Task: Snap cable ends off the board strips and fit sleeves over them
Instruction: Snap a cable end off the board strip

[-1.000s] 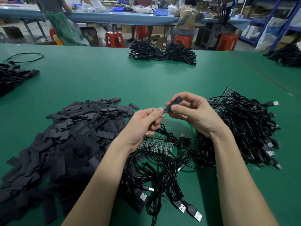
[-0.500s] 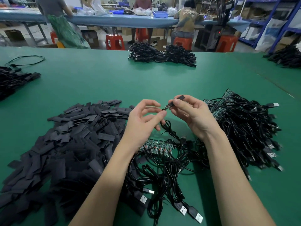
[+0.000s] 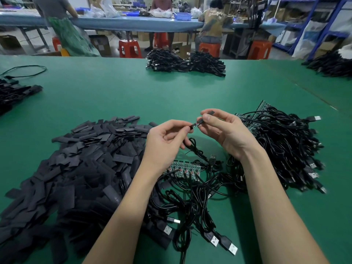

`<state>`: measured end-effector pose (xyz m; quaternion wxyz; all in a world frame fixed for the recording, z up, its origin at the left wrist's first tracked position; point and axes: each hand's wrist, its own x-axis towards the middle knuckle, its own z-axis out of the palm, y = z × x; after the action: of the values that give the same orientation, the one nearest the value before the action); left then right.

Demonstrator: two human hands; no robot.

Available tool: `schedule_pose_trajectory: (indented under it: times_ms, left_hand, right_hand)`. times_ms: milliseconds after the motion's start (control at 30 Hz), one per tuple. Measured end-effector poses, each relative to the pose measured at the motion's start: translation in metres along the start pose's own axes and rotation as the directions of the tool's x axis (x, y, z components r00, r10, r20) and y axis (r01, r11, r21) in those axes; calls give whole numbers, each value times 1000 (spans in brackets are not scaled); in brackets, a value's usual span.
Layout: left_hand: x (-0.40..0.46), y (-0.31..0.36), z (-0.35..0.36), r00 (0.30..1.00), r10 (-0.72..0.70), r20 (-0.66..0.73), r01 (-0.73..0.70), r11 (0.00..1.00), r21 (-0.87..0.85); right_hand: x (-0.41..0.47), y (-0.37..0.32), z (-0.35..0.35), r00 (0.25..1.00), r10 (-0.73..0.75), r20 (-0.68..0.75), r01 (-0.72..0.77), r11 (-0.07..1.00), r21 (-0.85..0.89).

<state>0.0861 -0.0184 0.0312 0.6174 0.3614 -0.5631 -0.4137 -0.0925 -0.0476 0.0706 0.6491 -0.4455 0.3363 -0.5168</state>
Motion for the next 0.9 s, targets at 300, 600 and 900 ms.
schedule_pose_trajectory:
  times_ms: [300,600,900]
  left_hand:
    - [-4,-2,0,994,110,11,-110,973,202]
    - [-1,-2,-3,1000,4,17,-5,998,70]
    - [-1,-3,-4,999,-4,48,3,999,33]
  right_hand:
    - [-1,0,2,1000,27,-7,-27,999,22]
    - [1,3,2,999,48,20,-48,999,-15]
    - [1,5,3,997,55,54,-51,996,-75]
